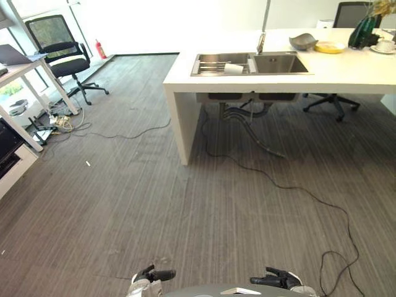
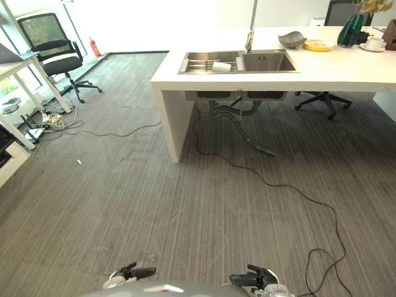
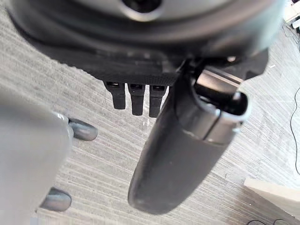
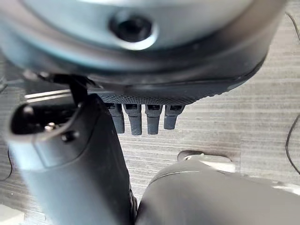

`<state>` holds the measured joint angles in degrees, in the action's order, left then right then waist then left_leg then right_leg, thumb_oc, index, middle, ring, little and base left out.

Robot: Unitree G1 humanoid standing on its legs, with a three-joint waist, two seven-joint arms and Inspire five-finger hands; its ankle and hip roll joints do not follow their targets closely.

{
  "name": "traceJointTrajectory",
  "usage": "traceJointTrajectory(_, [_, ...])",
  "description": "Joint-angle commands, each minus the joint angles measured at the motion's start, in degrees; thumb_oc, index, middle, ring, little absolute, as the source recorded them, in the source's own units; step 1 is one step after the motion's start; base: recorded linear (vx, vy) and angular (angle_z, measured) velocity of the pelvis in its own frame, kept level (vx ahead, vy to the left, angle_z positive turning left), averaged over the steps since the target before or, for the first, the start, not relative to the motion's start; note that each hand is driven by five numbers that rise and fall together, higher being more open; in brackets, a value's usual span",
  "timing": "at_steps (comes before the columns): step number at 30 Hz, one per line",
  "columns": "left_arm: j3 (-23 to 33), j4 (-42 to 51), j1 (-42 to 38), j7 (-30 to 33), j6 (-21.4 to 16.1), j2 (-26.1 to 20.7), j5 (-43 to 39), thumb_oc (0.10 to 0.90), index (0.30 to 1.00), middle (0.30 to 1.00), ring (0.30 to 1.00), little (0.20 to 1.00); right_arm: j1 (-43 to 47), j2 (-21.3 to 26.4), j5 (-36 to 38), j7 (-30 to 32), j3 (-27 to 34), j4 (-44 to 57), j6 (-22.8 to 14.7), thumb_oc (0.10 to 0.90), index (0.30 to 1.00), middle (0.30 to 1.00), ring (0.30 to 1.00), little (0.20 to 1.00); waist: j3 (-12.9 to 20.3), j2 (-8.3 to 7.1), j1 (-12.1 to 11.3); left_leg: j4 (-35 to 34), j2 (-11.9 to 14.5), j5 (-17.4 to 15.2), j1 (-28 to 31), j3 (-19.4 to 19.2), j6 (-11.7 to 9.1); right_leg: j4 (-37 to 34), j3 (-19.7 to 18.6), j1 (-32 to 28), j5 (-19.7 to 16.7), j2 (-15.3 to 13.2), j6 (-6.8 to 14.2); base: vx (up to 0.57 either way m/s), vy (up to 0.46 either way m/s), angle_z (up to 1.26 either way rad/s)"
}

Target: Place the dishes in the dishwasher.

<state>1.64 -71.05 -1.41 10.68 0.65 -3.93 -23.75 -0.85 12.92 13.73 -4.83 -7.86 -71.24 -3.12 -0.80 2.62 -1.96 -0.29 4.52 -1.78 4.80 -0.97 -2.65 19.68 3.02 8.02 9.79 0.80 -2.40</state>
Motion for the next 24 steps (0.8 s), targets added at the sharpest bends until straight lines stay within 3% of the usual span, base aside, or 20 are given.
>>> traceJointTrajectory(1, [4.04,-0.68,-2.57,-1.4,-0.01,-0.64,-3.58,0.8,0.9,0.9,0.9,0.9,3.97,-0.66,1.3,-0.75,-1.5,-0.55,-1.53,0.8,0.9,0.9,0.9,0.9,-1.28,-3.48,0.91,-4.71,-4.42,1.33,0.81,1.15,0.35,-24.68,1.97,-15.77,-6.13,-1.24,5.47,0.0,0.0,0.0])
traceJointTrajectory(4, [4.03,2.28,-2.35,0.45,0.76,0.28,-6.8,0.8,0.9,0.9,0.9,0.9,6.08,0.88,0.12,1.43,-2.61,7.15,-3.02,0.8,0.9,0.9,0.9,0.9,-1.72,-2.97,0.81,-4.71,-4.45,1.64,0.4,1.34,0.25,-24.68,2.29,-15.47,-6.11,-1.22,5.23,0.0,-0.017,0.03])
traceJointTrajectory(12, [0.83,9.94,0.31,5.32,2.14,2.48,-10.07,0.8,0.9,0.9,0.9,0.9,5.94,2.32,-0.59,4.72,-3.22,15.92,-2.11,0.8,0.9,0.9,0.9,0.9,-3.41,-1.64,1.19,-3.91,-4.05,2.24,-0.38,1.37,0.12,-24.68,2.42,-14.81,-6.25,-1.13,4.84,0.0,-0.032,0.04])
traceJointTrajectory(13, [0.89,12.2,0.68,6.69,2.05,3.17,-12.7,0.8,0.9,0.9,0.9,0.9,6.22,2.75,-0.84,5.12,-3.82,17.67,-1.93,0.8,0.9,0.9,0.9,0.9,-5.18,-2.06,1.16,3.34,-4.49,0.6,-3.87,0.91,-0.46,-24.52,1.87,-14.46,-6.58,-1.64,4.46,-0.05,-0.07,-0.03])
traceJointTrajectory(15, [0.87,12.27,0.69,6.75,2.07,3.19,-12.73,0.8,0.9,0.9,0.9,0.9,6.22,2.75,-0.85,5.14,-3.82,17.7,-1.91,0.8,0.9,0.9,0.9,0.9,-5.12,-2.03,1.18,3.93,-4.48,0.32,-4.27,0.93,-0.46,-24.5,1.89,-14.34,-6.59,-1.63,4.46,-0.04,-0.085,-0.04])
traceJointTrajectory(16, [-0.93,15.98,1.62,8.62,1.64,4.74,-14.47,0.8,0.9,0.9,0.9,0.9,5.69,2.6,-1.05,5.88,-4.09,21.25,-1.59,0.8,0.9,0.9,0.9,0.9,-7.79,-3.25,0.81,21.94,-4.4,2.81,-12.5,-1.66,-3.33,-24.58,1.42,-14.91,-6.35,-2.8,3.81,-0.02,-0.127,-0.03])
traceJointTrajectory(17, [-0.93,15.98,1.62,8.62,1.64,4.74,-14.47,0.8,0.9,0.9,0.9,0.9,5.69,2.6,-1.05,5.88,-4.09,21.25,-1.59,0.8,0.9,0.9,0.9,0.9,-7.79,-3.25,0.81,21.94,-4.4,2.81,-12.5,-1.66,-3.33,-24.58,1.42,-14.91,-6.35,-2.8,3.81,0.0,-0.167,0.04])
traceJointTrajectory(18, [-1.51,17.02,2.68,9.01,1.29,5.13,-14.71,0.8,0.9,0.9,0.9,0.9,5.47,2.41,-0.9,6.49,-3.91,21.57,-1.51,0.8,0.9,0.9,0.9,0.9,-8.61,-3.44,0.05,26.6,-4.66,4.33,-14.62,-1.19,-4.08,-24.68,1.57,-15.75,-6.01,-2.87,3.52,0.13,-0.07,0.11])
traceJointTrajectory(19, [-1.33,18.76,2.88,10.74,0.95,5.42,-15.88,0.8,0.9,0.9,0.9,0.9,5.27,2.15,-1.1,7.61,-3.76,21.12,-1.16,0.8,0.9,0.9,0.9,0.9,-9.7,-3.32,-1.14,23.42,-4.25,6.42,-18.14,-2.75,-3.97,-24.68,1.74,-17.31,-4.66,-2.8,3.46,0.24,-0.061,0.02])
traceJointTrajectory(20, [-0.61,18.98,3.26,11.2,1.34,5.68,-16.85,0.8,0.9,0.9,0.9,0.9,4.69,2.08,-1.25,7.9,-3.44,20.33,-0.71,0.8,0.9,0.9,0.9,0.9,-9.54,-2.99,-1.62,19.02,-3.51,6.32,-19.92,-4.0,-3.3,-24.68,1.68,-18.15,-3.72,-2.33,3.57,0.37,0.015,0.0])
traceJointTrajectory(24, [-1.73,21.22,6.93,12.26,2.13,6.73,-17.22,0.8,0.9,0.9,0.9,0.9,1.73,1.69,-2.56,7.66,-3.75,20.29,-0.6,0.8,0.9,0.9,0.9,0.9,-8.88,-1.89,-3.94,-3.13,-0.18,11.18,-22.5,-6.98,-3.31,-24.68,0.26,-22.34,0.03,-2.03,5.19,0.37,0.118,-0.08])
